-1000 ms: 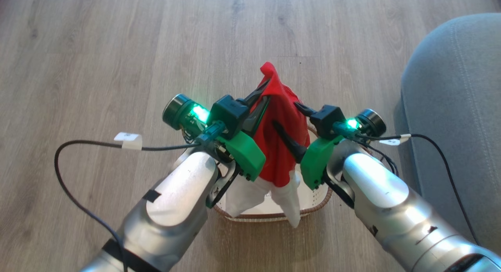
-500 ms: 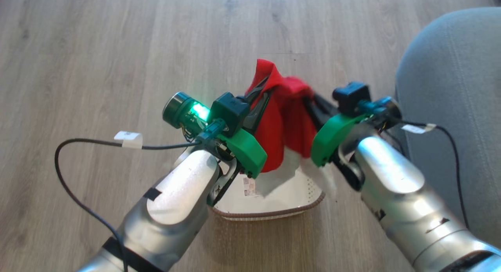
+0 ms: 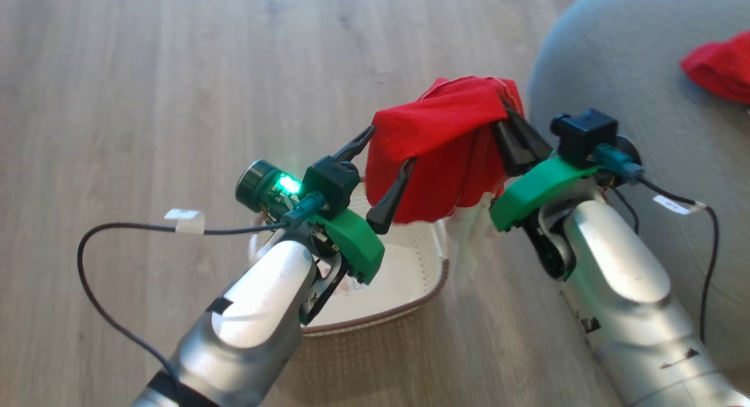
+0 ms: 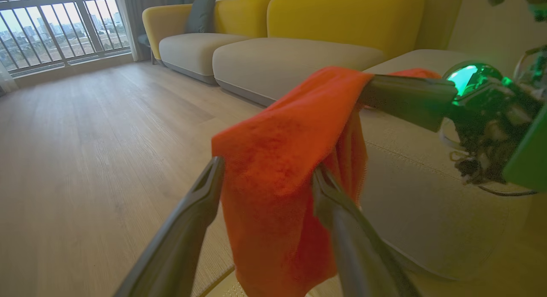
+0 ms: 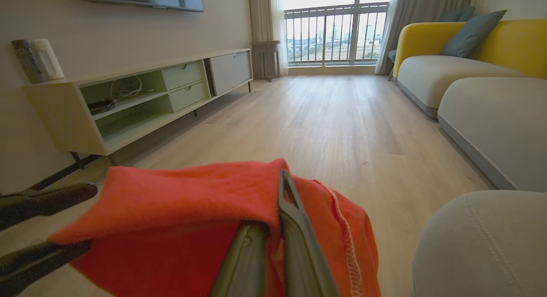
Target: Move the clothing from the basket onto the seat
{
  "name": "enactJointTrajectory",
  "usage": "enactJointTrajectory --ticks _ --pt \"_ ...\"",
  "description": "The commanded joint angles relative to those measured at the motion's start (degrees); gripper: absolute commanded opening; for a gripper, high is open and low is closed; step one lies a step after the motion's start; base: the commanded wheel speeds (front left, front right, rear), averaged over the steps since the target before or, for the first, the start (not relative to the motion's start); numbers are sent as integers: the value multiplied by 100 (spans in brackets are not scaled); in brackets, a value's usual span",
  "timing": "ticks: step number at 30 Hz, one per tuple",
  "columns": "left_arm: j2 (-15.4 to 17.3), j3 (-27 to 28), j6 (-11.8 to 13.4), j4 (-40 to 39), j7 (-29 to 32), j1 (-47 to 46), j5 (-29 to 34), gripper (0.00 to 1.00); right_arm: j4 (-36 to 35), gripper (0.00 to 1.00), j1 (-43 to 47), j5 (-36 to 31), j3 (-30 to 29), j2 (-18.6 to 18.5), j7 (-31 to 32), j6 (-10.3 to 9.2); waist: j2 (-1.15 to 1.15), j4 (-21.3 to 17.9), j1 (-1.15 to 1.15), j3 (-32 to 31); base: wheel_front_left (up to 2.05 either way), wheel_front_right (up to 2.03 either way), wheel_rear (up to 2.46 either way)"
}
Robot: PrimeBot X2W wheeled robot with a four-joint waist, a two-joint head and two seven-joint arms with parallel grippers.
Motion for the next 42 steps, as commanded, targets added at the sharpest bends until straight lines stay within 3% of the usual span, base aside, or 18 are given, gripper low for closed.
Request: enactJointTrajectory --ticks 1,9,26,34,42 --pt "110 245 -29 -164 -56 -125 48 100 -387 0 2 -49 -74 37 -38 -1 0 -312 0 57 0 0 0" --pt "177 441 -177 -178 -56 40 153 100 -1100 0 249 -57 -676 -46 -38 -1 0 -1022 0 110 0 0 0" --pt "254 1001 -226 -309 -56 425 333 100 -1862 0 942 142 -840 -14 -38 -1 0 -2451 0 -5 0 0 0" --pt "210 1035 -336 -341 -56 444 498 100 -2124 0 1169 138 -992 -200 -38 -1 0 -2554 0 184 0 0 0" --pt "217 985 -428 -280 -56 427 643 100 -2165 0 411 -104 -928 -880 -38 -1 0 -2430 0 516 0 0 0"
